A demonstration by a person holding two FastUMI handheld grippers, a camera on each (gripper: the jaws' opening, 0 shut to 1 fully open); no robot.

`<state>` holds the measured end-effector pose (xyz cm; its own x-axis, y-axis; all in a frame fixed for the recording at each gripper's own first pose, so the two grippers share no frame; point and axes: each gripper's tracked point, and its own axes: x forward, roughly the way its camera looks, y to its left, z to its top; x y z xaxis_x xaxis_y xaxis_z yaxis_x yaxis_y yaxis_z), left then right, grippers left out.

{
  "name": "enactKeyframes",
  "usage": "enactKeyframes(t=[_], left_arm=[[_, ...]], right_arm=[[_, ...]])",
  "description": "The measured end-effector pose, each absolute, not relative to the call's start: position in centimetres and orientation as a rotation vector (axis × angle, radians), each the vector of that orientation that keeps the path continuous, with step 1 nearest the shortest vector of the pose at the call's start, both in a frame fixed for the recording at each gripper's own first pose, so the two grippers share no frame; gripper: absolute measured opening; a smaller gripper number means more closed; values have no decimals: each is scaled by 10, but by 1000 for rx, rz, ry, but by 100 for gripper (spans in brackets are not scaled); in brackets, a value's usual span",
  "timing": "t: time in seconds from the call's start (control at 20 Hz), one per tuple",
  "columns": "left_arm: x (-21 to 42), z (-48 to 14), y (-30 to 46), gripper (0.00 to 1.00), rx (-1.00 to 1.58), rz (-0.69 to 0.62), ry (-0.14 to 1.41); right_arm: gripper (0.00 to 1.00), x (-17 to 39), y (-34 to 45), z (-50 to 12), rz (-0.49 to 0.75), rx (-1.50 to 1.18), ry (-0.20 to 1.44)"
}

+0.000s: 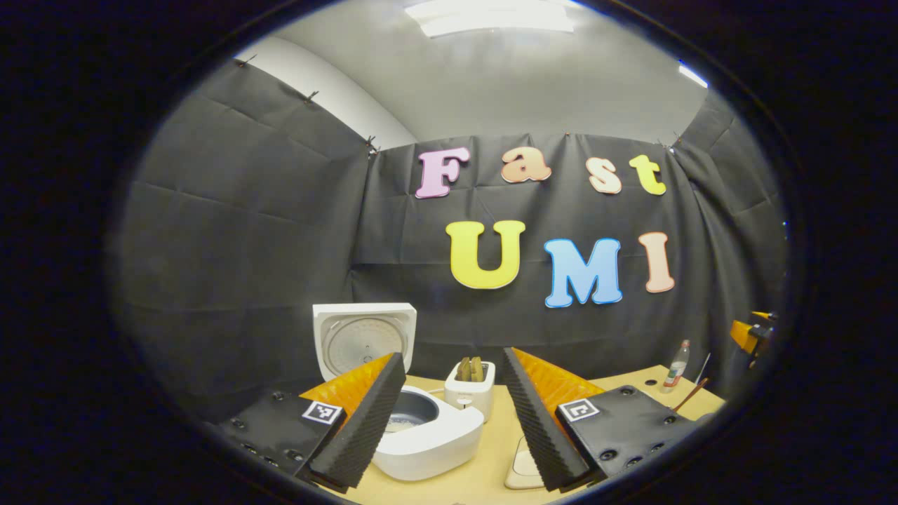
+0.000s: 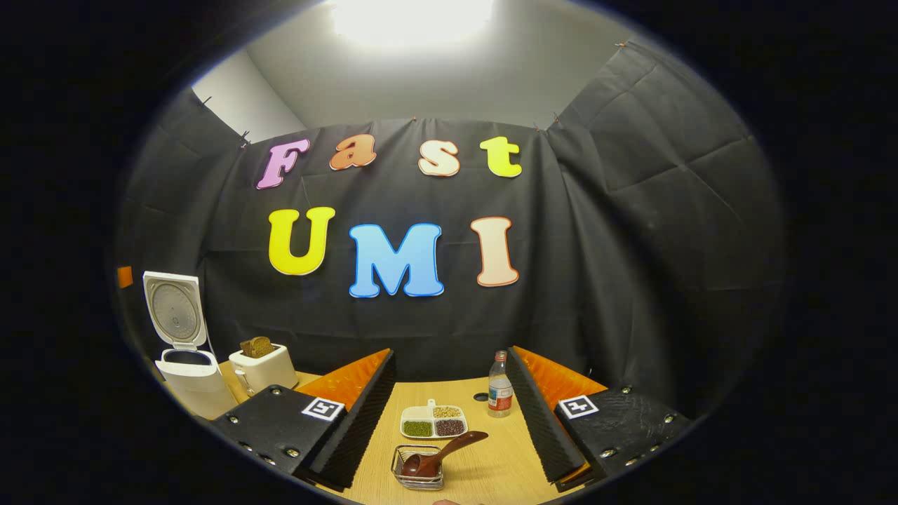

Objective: Close the left gripper, press the button to open the rice cooker; take a wooden spoon from the chopstick holder with the right hand, scoop a spoonful of rice and pour it into the rice cooker, then put the wooden spoon back into the chopstick holder.

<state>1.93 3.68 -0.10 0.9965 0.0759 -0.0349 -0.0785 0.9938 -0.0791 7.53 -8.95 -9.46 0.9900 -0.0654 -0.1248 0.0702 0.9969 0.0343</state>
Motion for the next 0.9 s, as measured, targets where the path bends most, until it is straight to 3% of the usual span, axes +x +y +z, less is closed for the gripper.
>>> enactKeyframes(t=[0.7,0.9], left_arm=[[-20,35,52,94,5,174,-16],[-25,33,58,98,-6,201,-11]], right_arm=[[96,112,-101,-233,-76,158,409],[96,110,-98,-264,-77,187,485]])
